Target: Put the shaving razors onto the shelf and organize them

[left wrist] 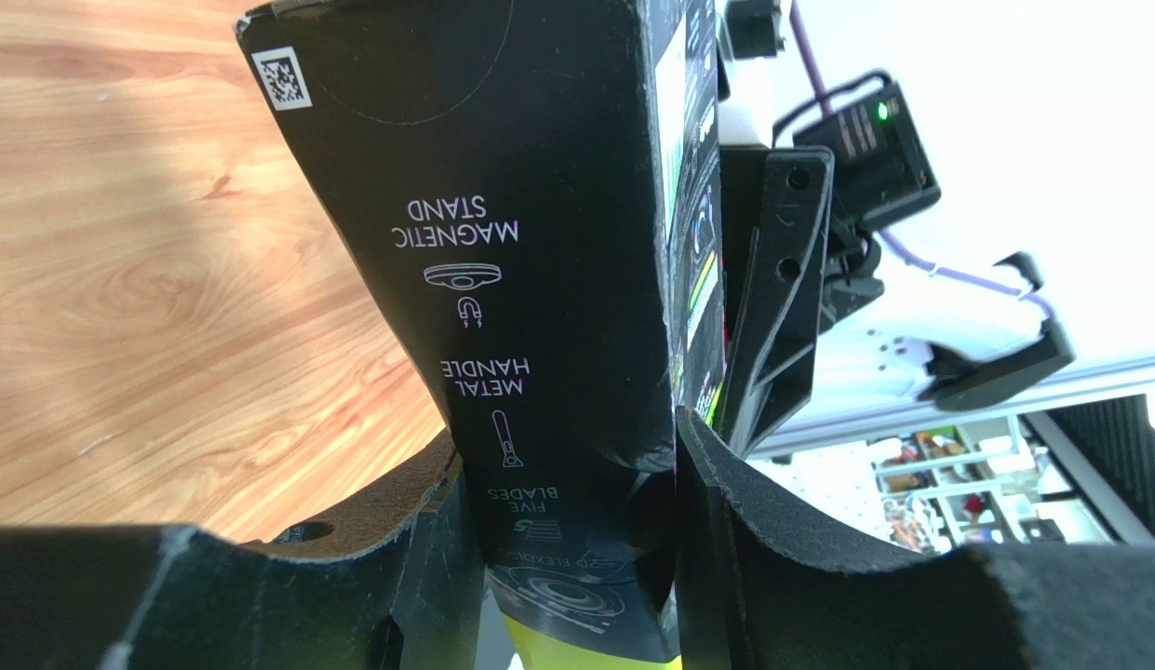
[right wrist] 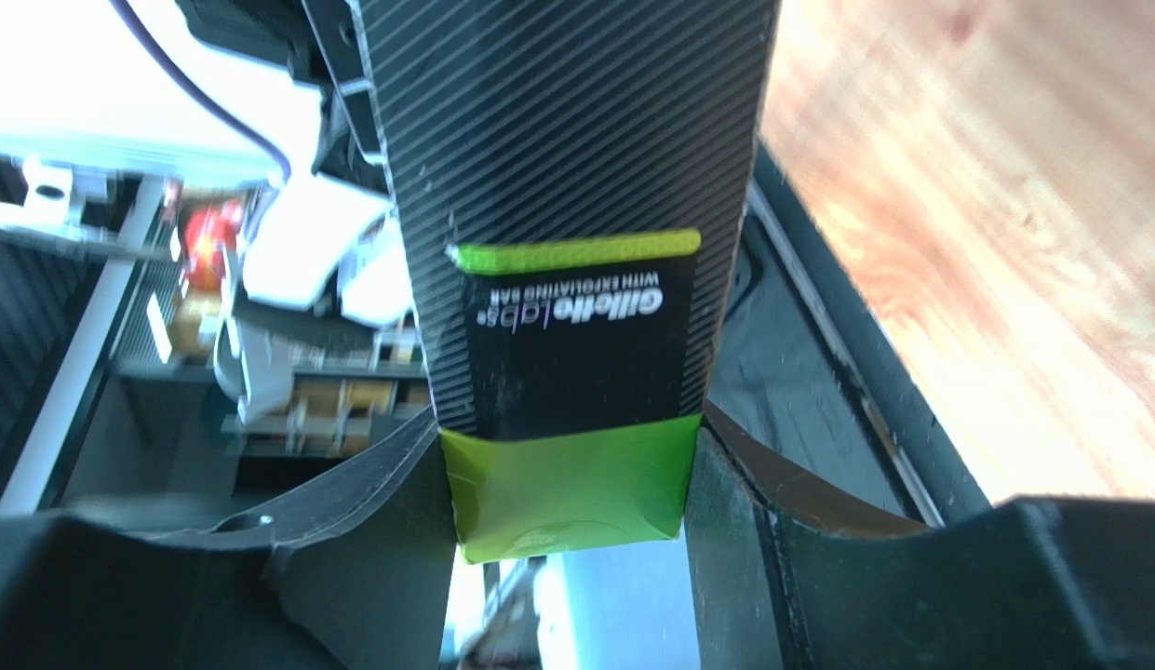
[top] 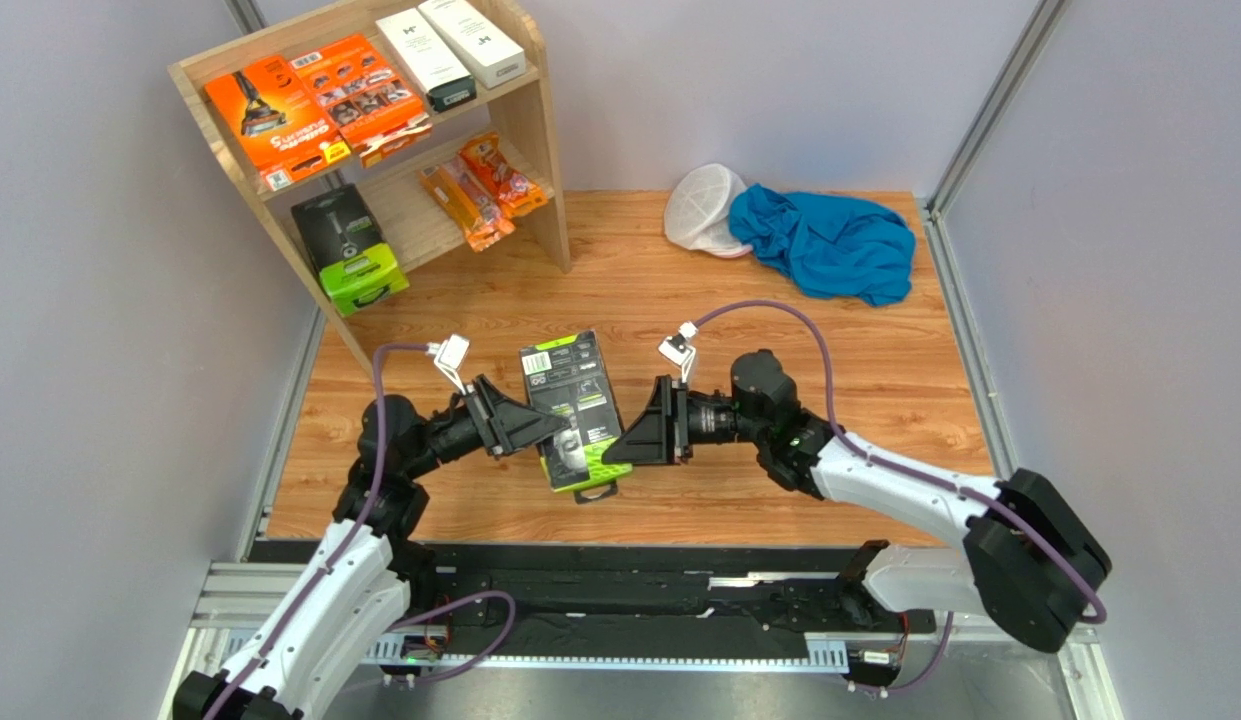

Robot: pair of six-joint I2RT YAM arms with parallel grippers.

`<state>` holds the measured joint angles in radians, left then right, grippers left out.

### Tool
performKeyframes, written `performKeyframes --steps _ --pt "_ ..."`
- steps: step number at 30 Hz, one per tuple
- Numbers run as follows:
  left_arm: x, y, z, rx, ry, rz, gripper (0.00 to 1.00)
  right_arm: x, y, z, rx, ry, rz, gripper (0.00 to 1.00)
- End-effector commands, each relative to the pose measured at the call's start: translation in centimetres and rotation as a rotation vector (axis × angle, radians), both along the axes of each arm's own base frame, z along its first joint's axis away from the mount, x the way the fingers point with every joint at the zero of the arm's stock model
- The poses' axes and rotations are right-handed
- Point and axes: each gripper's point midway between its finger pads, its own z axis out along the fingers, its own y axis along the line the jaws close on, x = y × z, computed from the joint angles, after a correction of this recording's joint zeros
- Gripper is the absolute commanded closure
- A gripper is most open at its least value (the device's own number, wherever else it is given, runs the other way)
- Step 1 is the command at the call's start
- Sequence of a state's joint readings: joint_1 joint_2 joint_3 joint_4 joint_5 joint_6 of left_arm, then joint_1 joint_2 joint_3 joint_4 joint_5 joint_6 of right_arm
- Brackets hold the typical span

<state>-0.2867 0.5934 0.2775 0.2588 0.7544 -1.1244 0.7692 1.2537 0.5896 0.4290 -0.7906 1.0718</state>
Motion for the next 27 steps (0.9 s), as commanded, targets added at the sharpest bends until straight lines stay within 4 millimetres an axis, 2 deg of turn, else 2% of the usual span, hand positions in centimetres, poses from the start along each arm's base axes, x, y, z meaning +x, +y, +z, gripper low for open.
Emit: performKeyframes --steps 1,3,4,5,6,8,9,14,16,17,21,27 --pt "2.6 1.0 1.6 -0.038 -0.037 0.146 1.0 2.6 -1.1 4.0 0.09 -0.116 -0.24 0.37" --pt "3.5 1.3 2.5 -0.079 -0.04 0.194 1.0 3.4 -1.9 4.1 0.12 -0.109 -0.332 0.29" --pt "3.8 1.4 2.8 -0.091 -0.046 0.207 1.0 3.2 -2.4 5.0 0.159 -0.096 -0.357 0.25" --pt "4.3 1.5 3.5 -0.107 -0.06 0.228 1.0 3.4 -2.7 5.7 0.193 -0.103 -0.38 0.24" --pt "4.5 1.6 4.0 -0.121 -0.064 0.235 1.0 3.9 -3.3 5.0 0.194 -0.088 -0.431 0.24" --pt "5.2 1.6 4.8 -0.134 -0.079 0.252 1.0 3.9 -4.0 6.1 0.252 -0.076 -0.471 0.22" --pt "5.4 1.6 5.1 -0.144 -0.078 0.255 1.0 4.3 -4.2 5.9 0.256 -0.067 -0.505 0.21" --pt "6.9 1.5 6.6 -0.162 -0.093 0.277 1.0 4.8 -4.0 6.9 0.309 -0.044 -0.55 0.2" --pt "7.3 1.3 7.3 -0.176 -0.104 0.273 1.0 5.5 -4.0 5.9 0.308 -0.003 -0.586 0.2" --pt "7.5 1.3 8.0 -0.184 -0.121 0.27 1.0 5.7 -4.1 6.2 0.339 0.007 -0.595 0.2" --pt "8.1 1.2 9.5 -0.194 -0.141 0.278 1.0 6.4 -3.9 5.3 0.328 0.045 -0.621 0.2" --pt "8.8 0.4 10.8 -0.186 -0.162 0.237 1.0 7.2 -3.8 5.8 0.324 0.031 -0.652 0.19"
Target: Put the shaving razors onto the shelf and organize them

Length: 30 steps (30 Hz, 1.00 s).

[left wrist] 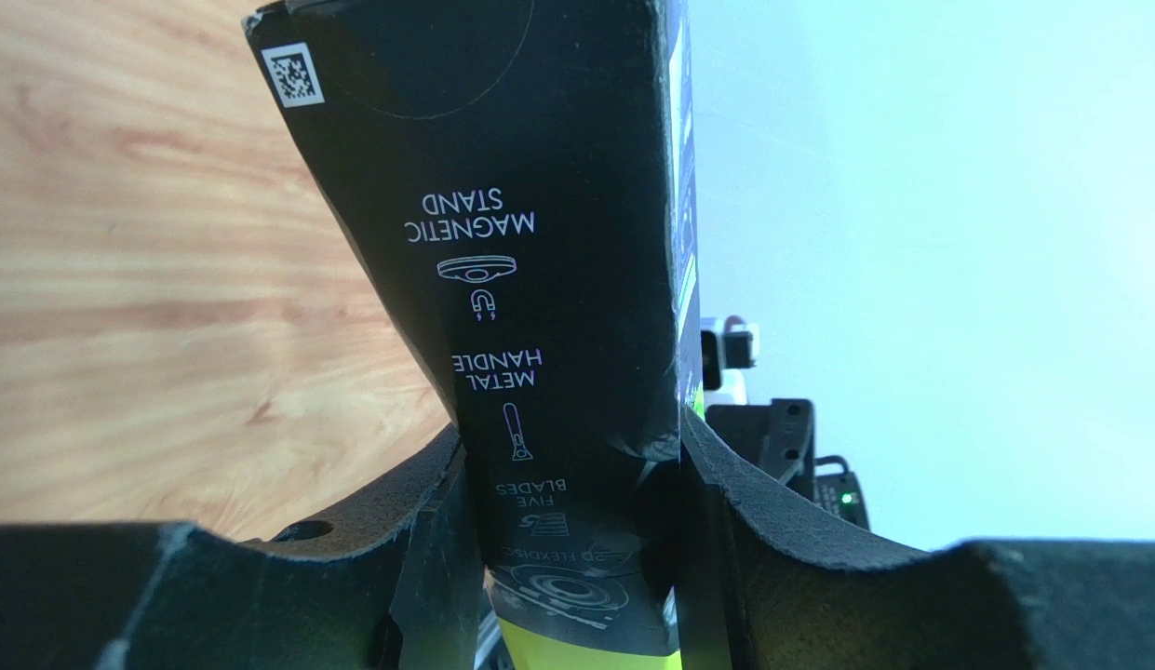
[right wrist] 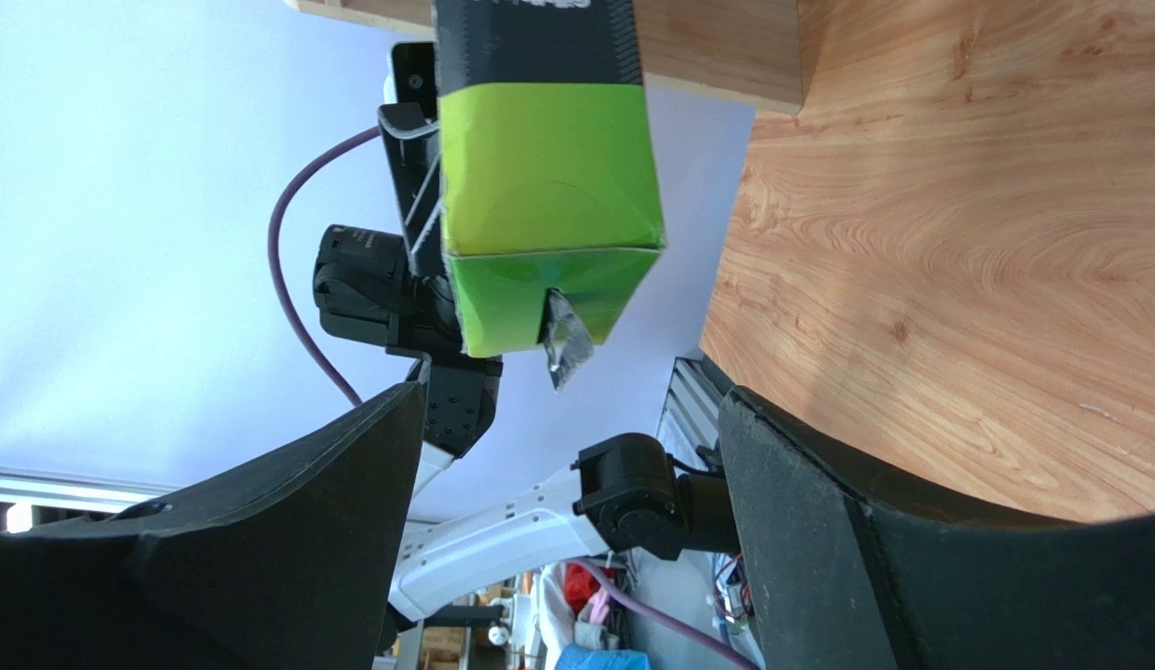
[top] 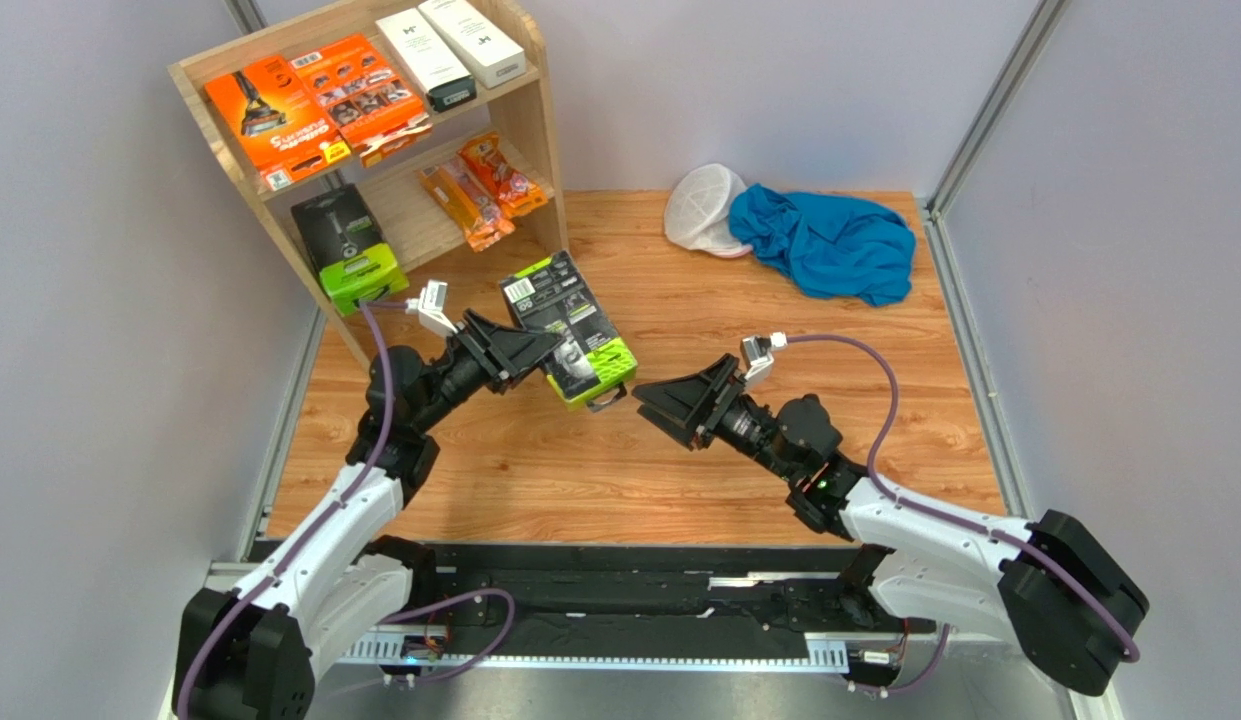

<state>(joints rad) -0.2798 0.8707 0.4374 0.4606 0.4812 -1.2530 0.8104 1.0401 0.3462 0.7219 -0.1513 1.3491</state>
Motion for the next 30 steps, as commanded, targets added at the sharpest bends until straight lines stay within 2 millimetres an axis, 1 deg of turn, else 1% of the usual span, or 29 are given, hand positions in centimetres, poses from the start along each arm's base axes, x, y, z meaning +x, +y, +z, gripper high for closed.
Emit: performKeyframes --steps 1,2,5,6,8,10,11,12,14,15,17,18,20,23,25,26,28,30 --pt "0.0 -0.7 6.4 -0.059 -0.195 -0.054 1.0 1.3 0.1 2.3 0.057 -0.044 -0.053 0.19" --pt "0.1 -0.8 6.4 -0.062 -0.189 -0.057 1.0 1.4 0.5 3.1 0.074 -0.062 -0.049 0.19" --pt "0.2 -1.0 6.1 -0.059 -0.182 -0.067 1.0 2.0 1.2 3.7 0.106 -0.083 -0.046 0.2" --pt "0.1 -1.1 6.1 -0.059 -0.18 -0.072 1.0 2.2 1.5 4.5 0.12 -0.091 -0.038 0.2" --pt "0.1 -1.1 6.0 -0.057 -0.18 -0.075 1.0 2.7 2.2 4.3 0.116 -0.092 -0.031 0.2" --pt "0.1 -1.2 5.8 -0.056 -0.175 -0.081 1.0 2.8 2.6 5.3 0.143 -0.116 -0.023 0.21" --pt "0.0 -1.2 5.8 -0.055 -0.175 -0.085 1.0 3.0 2.8 5.1 0.137 -0.113 -0.023 0.21" --pt "0.0 -1.3 5.8 -0.054 -0.176 -0.09 1.0 3.2 3.0 5.4 0.139 -0.114 -0.021 0.21" --pt "0.0 -1.3 5.6 -0.053 -0.173 -0.094 1.0 3.4 3.4 5.1 0.13 -0.103 -0.02 0.22" --pt "0.0 -1.4 5.7 -0.052 -0.173 -0.096 1.0 3.6 3.6 4.7 0.121 -0.094 -0.013 0.24" --pt "-0.1 -1.4 5.6 -0.05 -0.173 -0.1 1.0 3.4 4.0 5.1 0.132 -0.095 0.005 0.28" --pt "-0.1 -1.4 5.6 -0.049 -0.173 -0.1 1.0 3.5 4.2 4.8 0.13 -0.086 0.013 0.35" --pt "0.1 -1.3 5.4 -0.046 -0.166 -0.086 1.0 3.2 4.6 5.5 0.146 -0.098 0.039 0.4" --pt "0.3 -1.2 5.2 -0.049 -0.155 -0.074 1.0 3.0 4.7 5.7 0.147 -0.1 0.04 0.43" --pt "0.4 -1.2 5.1 -0.048 -0.152 -0.077 1.0 3.1 4.7 5.5 0.131 -0.097 0.034 0.45" --pt "0.4 -1.2 5.1 -0.048 -0.152 -0.076 1.0 3.0 4.7 5.7 0.135 -0.099 0.036 0.49" --pt "0.4 -1.0 5.1 -0.046 -0.153 -0.063 1.0 2.9 4.8 6.0 0.144 -0.097 0.041 0.51" --pt "0.5 -0.9 5.1 -0.042 -0.15 -0.052 1.0 2.8 5.1 6.3 0.145 -0.1 0.05 0.58"
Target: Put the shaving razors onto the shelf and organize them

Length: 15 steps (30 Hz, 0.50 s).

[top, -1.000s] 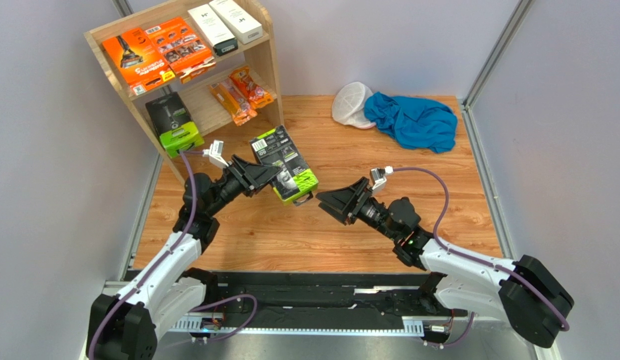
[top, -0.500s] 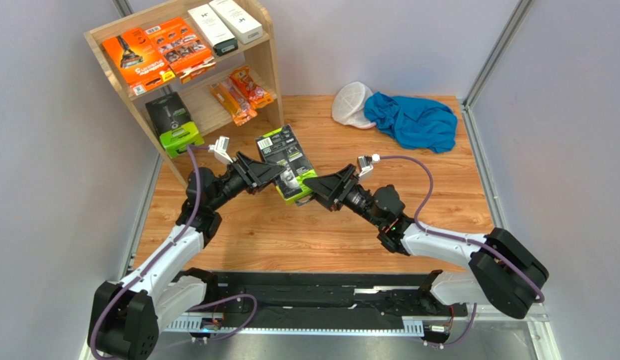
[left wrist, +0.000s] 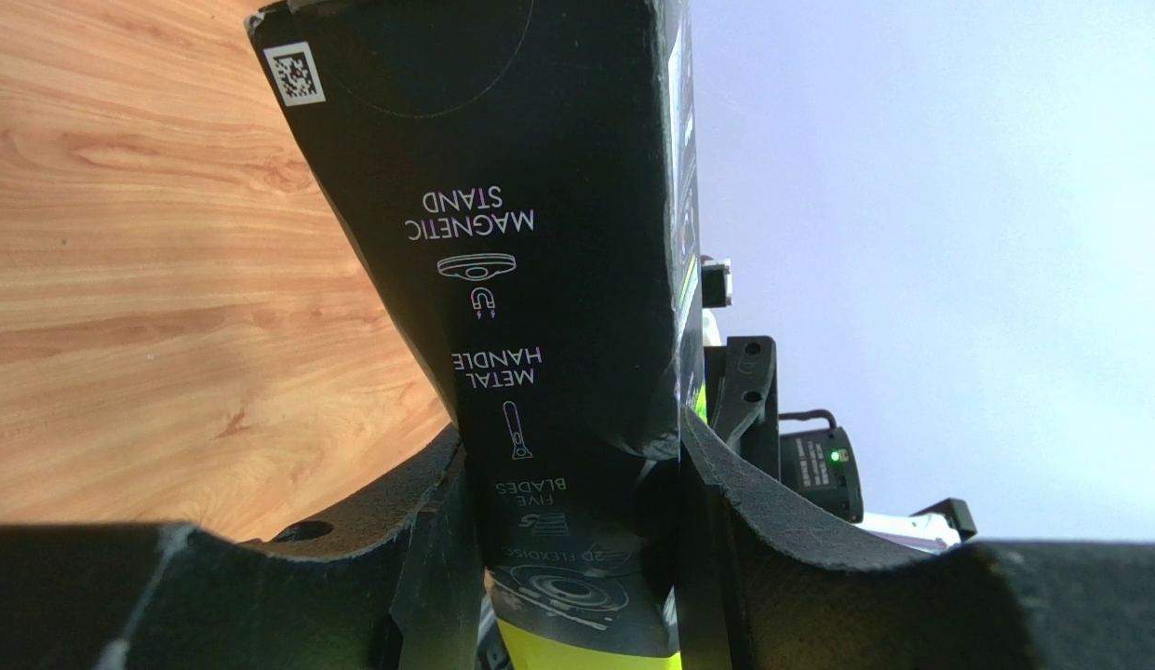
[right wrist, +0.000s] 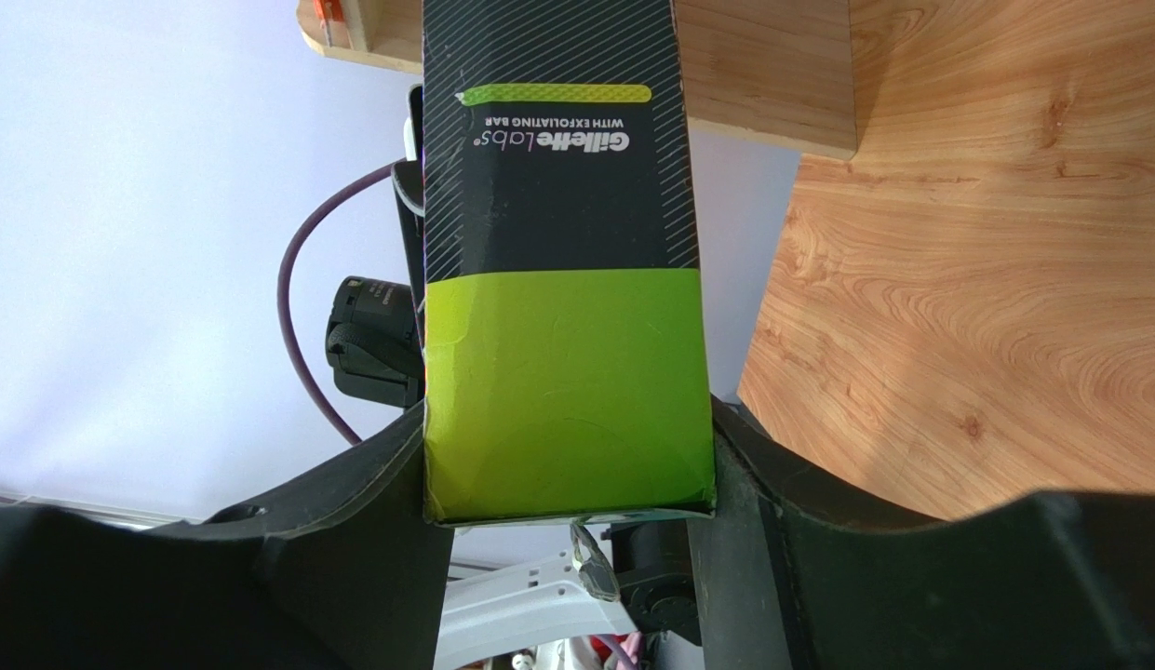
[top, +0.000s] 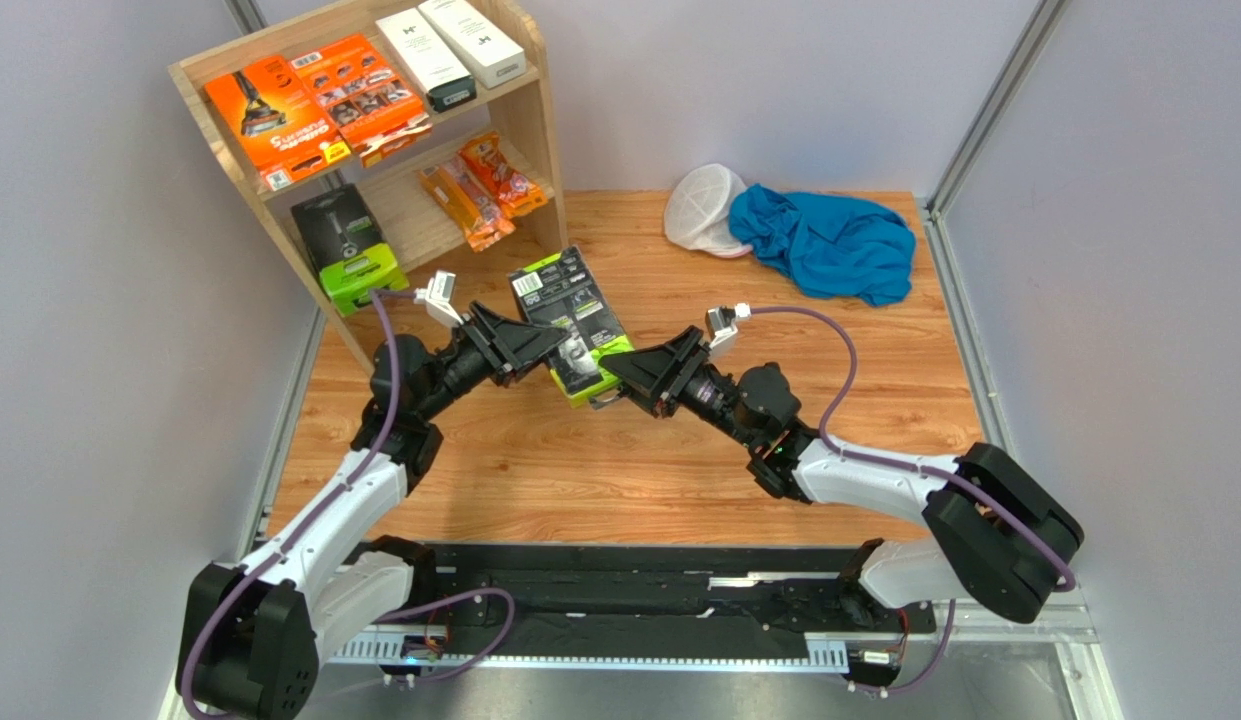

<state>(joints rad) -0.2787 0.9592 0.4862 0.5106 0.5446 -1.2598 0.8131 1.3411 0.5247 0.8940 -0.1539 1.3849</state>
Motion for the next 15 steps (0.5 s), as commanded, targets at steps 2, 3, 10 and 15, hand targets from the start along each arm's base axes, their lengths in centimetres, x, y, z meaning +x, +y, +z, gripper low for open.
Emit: performKeyframes --steps 2,3,10,15 --pt "-0.3 0.1 4.5 -0.037 -0.149 0.006 1.0 -1.0 1.1 4.5 0.079 -0.085 0.041 0.7" --pt "-0.3 0.1 4.3 -0.028 -0.143 0.004 1.0 -1.0 1.1 4.6 0.075 -0.085 0.04 0.72" --pt "-1.2 1.3 2.0 0.206 -0.06 0.034 0.64 -0.9 1.1 3.3 -0.034 -0.047 0.039 1.0" --pt "-2.9 3.8 -0.5 0.434 0.102 0.082 0.4 -1.0 0.8 2.3 -0.101 -0.031 0.042 1.0"
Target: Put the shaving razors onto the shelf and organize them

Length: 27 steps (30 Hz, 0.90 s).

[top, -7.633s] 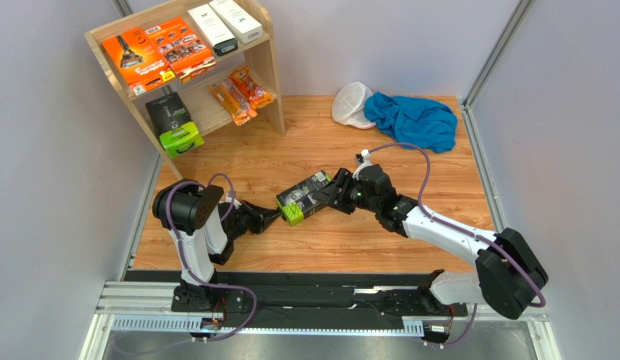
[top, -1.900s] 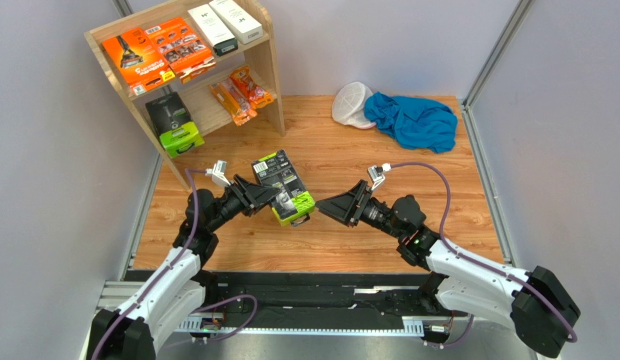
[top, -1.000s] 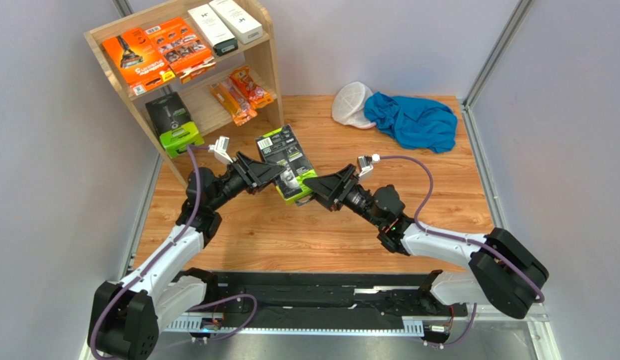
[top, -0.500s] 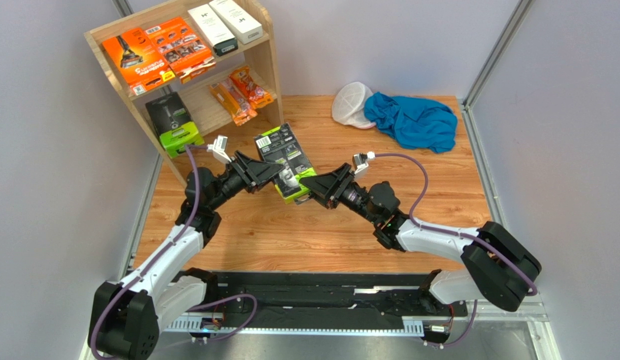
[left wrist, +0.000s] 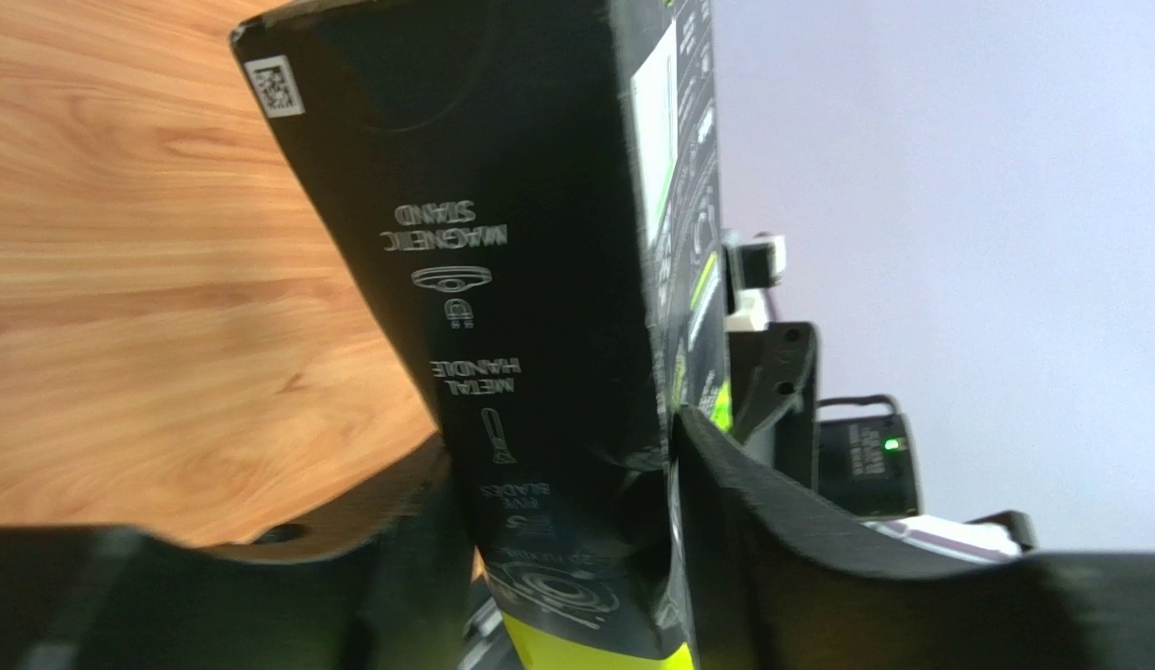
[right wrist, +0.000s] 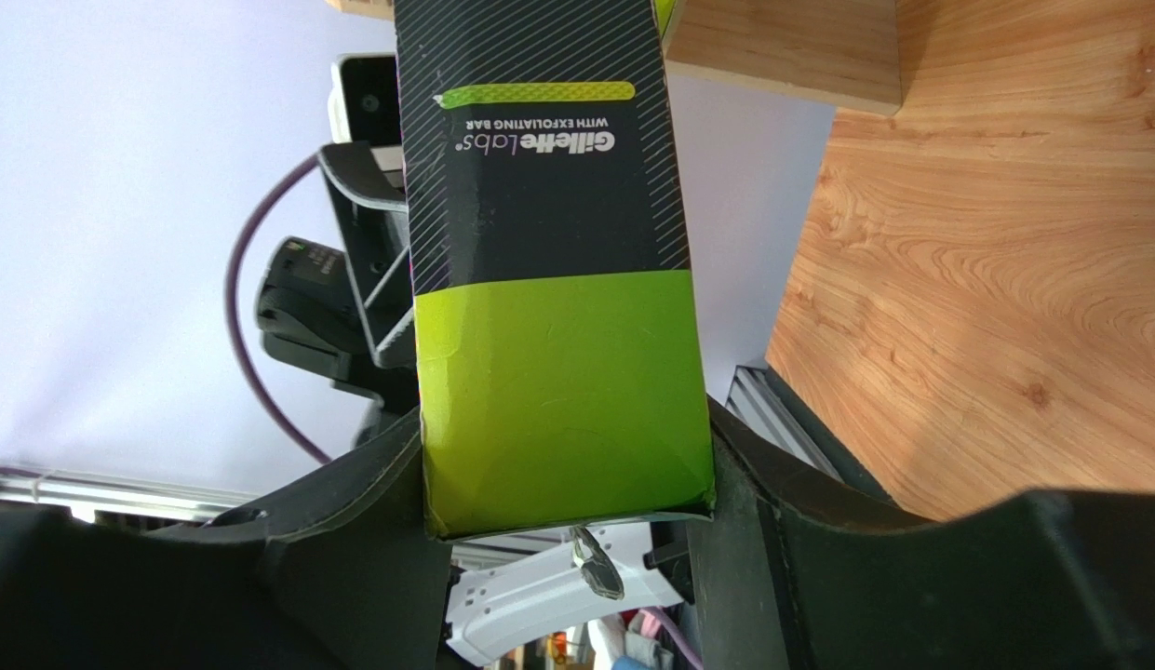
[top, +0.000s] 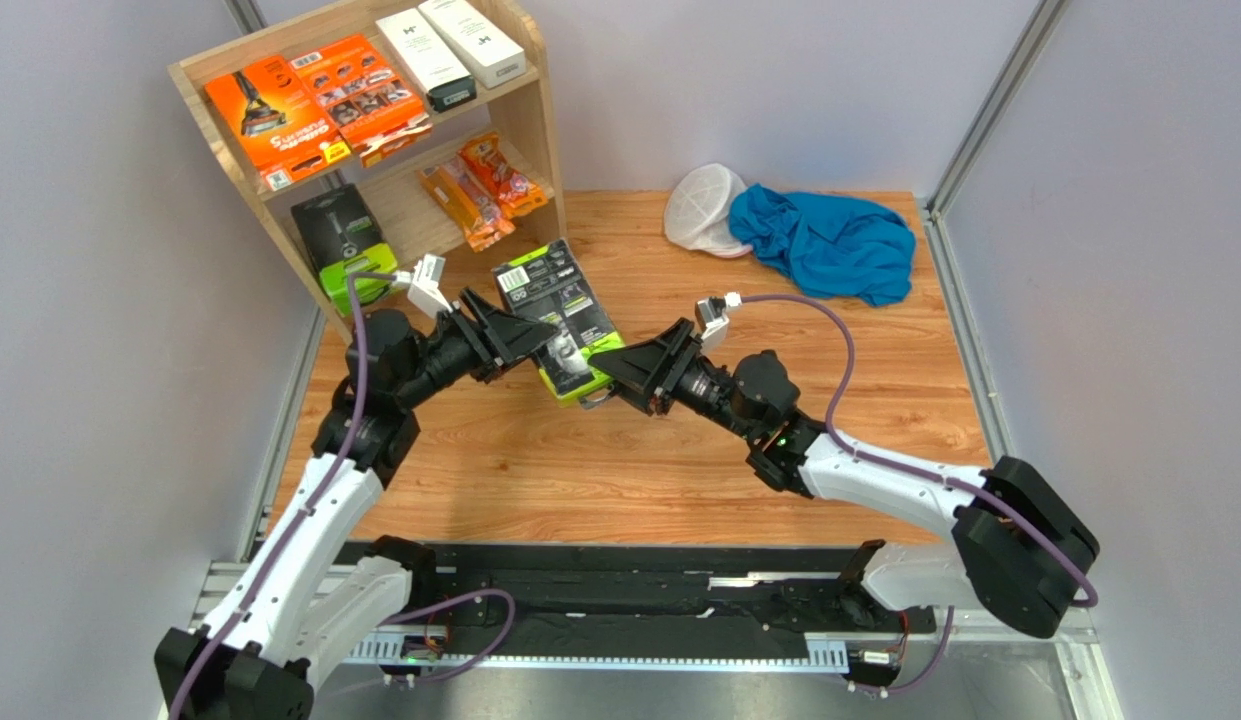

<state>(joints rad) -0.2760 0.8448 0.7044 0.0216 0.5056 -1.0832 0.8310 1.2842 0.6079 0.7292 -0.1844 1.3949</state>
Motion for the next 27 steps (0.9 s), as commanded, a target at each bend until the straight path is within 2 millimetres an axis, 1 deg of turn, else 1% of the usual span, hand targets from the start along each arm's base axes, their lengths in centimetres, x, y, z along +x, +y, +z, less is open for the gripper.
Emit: performKeyframes --steps 1,2,3,4,5,6,7,8,9,10,11,12,13,14,15,17,18,19,21,22,24,27 --pt "-1.9 3.1 -3.2 0.306 0.072 0.064 0.13 0.0 -0.3 -0.2 -0.097 -0.049 -0.01 1.0" --pt "-2.7 3.8 -4.1 0.342 0.117 0.079 0.11 0.1 -0.4 -0.4 -0.099 -0.047 -0.011 1.0" --pt "-3.1 4.9 -3.3 0.375 0.082 0.123 0.1 0.1 -0.5 -0.5 -0.102 -0.046 -0.013 1.0" --pt "-3.4 5.4 -3.4 0.401 0.084 0.139 0.01 0.2 -0.5 -0.7 -0.107 -0.045 -0.013 1.0" --pt "-4.4 6.1 -4.1 0.438 0.117 0.144 0.01 0.1 -0.5 -0.8 -0.11 -0.044 -0.007 1.0" --pt "-4.8 7.2 -3.4 0.478 0.087 0.178 0.01 0.2 -0.5 -1.0 -0.118 -0.052 -0.004 1.0" --pt "-5.3 7.8 -3.4 0.505 0.092 0.195 0.01 0.3 -0.4 -1.1 -0.126 -0.051 -0.001 1.0" --pt "-6.3 8.6 -4.1 0.544 0.129 0.203 0.01 0.2 -0.2 -1.0 -0.127 -0.056 0.008 1.0" --pt "-6.8 9.6 -3.5 0.583 0.107 0.236 0.01 0.2 0.0 -0.7 -0.117 -0.072 0.014 1.0" --pt "-7.2 10.3 -3.6 0.608 0.115 0.254 0.01 0.3 0.1 -0.5 -0.113 -0.078 0.018 1.0" --pt "-8.3 11.3 -4.6 0.655 0.167 0.265 0.01 0.2 0.4 -0.8 -0.12 -0.078 0.037 1.0" --pt "-8.7 12.5 -4.1 0.685 0.158 0.316 0.01 0.2 0.7 -0.1 -0.111 -0.098 0.044 1.0" --pt "-9.1 13.4 -4.3 0.715 0.176 0.348 0.01 0.3 0.9 0.0 -0.117 -0.107 0.051 1.0" --pt "-10.1 14.3 -4.4 0.739 0.193 0.372 0.01 0.3 1.3 -0.2 -0.124 -0.11 0.066 1.0" --pt "-10.3 15.3 -4.3 0.765 0.197 0.412 0.01 0.4 1.6 0.7 -0.115 -0.13 0.074 1.0" --pt "-11.6 16.5 -4.2 0.792 0.215 0.453 0.01 0.5 2.1 1.2 -0.118 -0.15 0.092 1.0" --pt "-11.8 17.3 -4.1 0.82 0.222 0.485 0.01 0.6 2.6 1.7 -0.113 -0.162 0.101 1.0" --pt "-12.2 17.8 -4.0 0.836 0.23 0.5 0.01 0.8 2.8 2.1 -0.111 -0.174 0.107 1.0" --pt "-12.9 18.7 -3.8 0.873 0.24 0.514 0.01 1.0 3.5 2.0 -0.124 -0.18 0.124 1.0" --pt "-13.1 18.8 -3.6 0.877 0.236 0.514 0.01 1.2 3.8 3.1 -0.11 -0.201 0.129 1.0" --pt "-13.4 18.8 -3.1 0.872 0.221 0.514 0.01 1.5 4.3 3.6 -0.108 -0.214 0.136 1.0" --pt "-13.7 18.6 -2.7 0.857 0.202 0.505 0.01 2.5 5.4 4.6 -0.103 -0.242 0.134 1.0"
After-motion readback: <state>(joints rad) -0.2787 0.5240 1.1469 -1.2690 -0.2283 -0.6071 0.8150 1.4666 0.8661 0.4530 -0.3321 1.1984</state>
